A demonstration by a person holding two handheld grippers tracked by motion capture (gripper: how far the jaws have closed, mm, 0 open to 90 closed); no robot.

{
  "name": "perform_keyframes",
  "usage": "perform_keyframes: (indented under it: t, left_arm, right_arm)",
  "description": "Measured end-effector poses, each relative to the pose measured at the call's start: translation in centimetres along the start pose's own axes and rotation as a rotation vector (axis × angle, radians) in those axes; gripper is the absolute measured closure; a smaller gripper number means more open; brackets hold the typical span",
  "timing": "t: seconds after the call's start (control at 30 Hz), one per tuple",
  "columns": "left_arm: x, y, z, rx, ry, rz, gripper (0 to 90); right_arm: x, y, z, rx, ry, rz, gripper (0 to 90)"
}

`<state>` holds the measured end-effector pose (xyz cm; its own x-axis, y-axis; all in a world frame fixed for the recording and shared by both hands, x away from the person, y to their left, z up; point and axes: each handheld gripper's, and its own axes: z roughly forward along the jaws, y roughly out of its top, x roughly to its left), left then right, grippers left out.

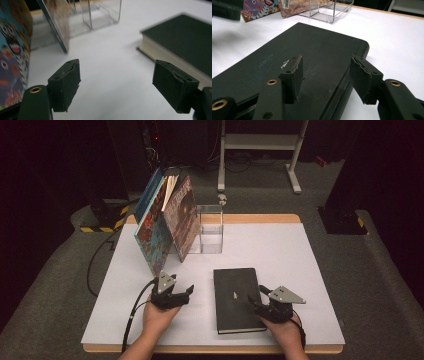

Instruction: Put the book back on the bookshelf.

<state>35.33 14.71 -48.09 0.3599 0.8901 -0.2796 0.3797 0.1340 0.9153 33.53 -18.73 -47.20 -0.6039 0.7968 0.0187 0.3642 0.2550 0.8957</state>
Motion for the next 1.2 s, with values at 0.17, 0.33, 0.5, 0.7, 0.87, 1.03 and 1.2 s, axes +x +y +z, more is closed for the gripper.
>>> perform_keyframes:
  t: [0.17, 0.33, 0.5, 0.7, 0.87, 1.03, 1.2]
  left_arm:
    - [0.6, -1.4, -0.9, 0.066, -0.013, 0.036, 20.6]
    - [1.0, -2.3, -1.4, 0.088, -0.033, 0.044, 17.2]
    - [1.2, -2.4, -1.7, 0.058, -0.048, 0.021, 13.5]
    - [1.3, -2.5, -2.3, 0.005, -0.067, 0.006, 9.8]
    - [1.2, -2.6, -2.7, -0.035, -0.082, 0.011, 13.1]
    - [1.2, -2.6, -2.6, -0.026, -0.076, 0.012, 13.7]
    - [1.1, -2.6, -2.5, -0.025, -0.073, 0.009, 14.1]
  right_arm:
    - [-0.3, 0.0, -0.3, 0.011, -0.008, 0.015, 42.7]
    - [-0.4, -1.0, -1.5, 0.027, 0.005, 0.075, 34.7]
    - [0.2, -2.2, -2.6, 0.063, 0.028, 0.129, 26.1]
    - [1.1, -2.3, -1.6, 0.112, 0.069, 0.156, 23.0]
    - [1.3, -2.2, -1.3, 0.125, 0.063, 0.178, 21.4]
    - [1.5, -2.2, -1.3, 0.121, 0.055, 0.18, 21.5]
    - [1.6, -2.1, -1.2, 0.123, 0.044, 0.18, 21.8]
